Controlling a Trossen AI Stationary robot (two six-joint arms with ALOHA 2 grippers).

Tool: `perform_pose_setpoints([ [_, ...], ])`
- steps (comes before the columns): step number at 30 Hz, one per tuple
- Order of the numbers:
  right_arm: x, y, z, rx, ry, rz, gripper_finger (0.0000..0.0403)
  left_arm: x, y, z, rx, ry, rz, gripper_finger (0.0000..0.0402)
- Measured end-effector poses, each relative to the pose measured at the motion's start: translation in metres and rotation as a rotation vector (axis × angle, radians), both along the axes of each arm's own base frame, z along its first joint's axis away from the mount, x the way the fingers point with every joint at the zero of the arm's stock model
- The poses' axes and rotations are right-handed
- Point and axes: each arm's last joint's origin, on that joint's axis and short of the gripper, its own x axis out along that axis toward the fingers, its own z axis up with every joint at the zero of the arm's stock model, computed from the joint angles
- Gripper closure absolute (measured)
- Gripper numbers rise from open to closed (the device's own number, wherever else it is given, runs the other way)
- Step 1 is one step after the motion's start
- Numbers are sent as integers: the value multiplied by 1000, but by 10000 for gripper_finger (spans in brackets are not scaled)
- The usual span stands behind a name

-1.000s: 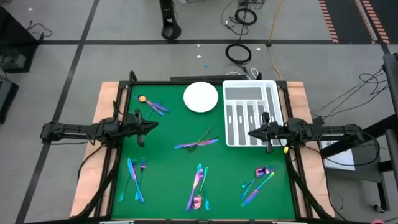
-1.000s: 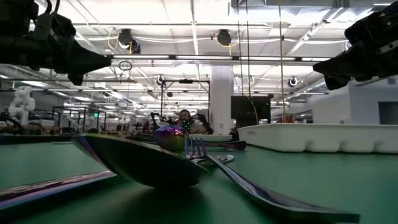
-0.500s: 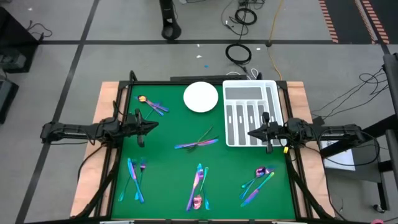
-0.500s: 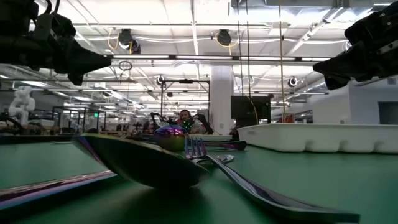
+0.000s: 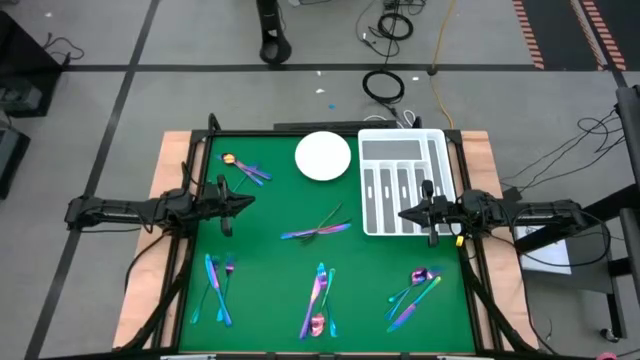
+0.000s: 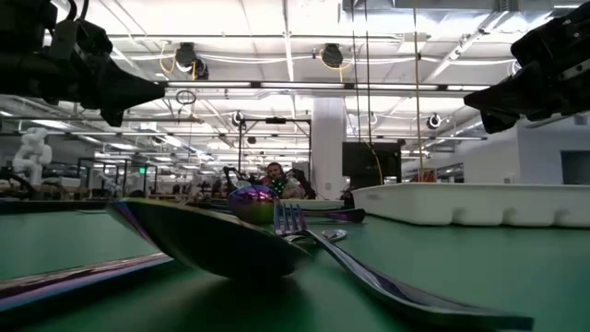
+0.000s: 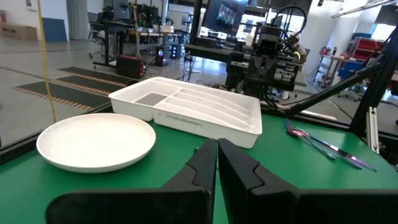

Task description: Sort silverware

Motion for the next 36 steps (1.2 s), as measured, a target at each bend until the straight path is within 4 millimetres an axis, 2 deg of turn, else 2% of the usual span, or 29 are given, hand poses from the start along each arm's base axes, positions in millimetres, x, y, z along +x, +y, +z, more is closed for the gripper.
perform_pose_setpoints([
  [27, 0, 0, 0, 0, -1, 0, 403, 0, 0, 0, 0, 0, 0, 383],
  [36, 0, 0, 5, 24, -55, -5, 403, 0, 0, 3, -14, -30, 0, 383],
])
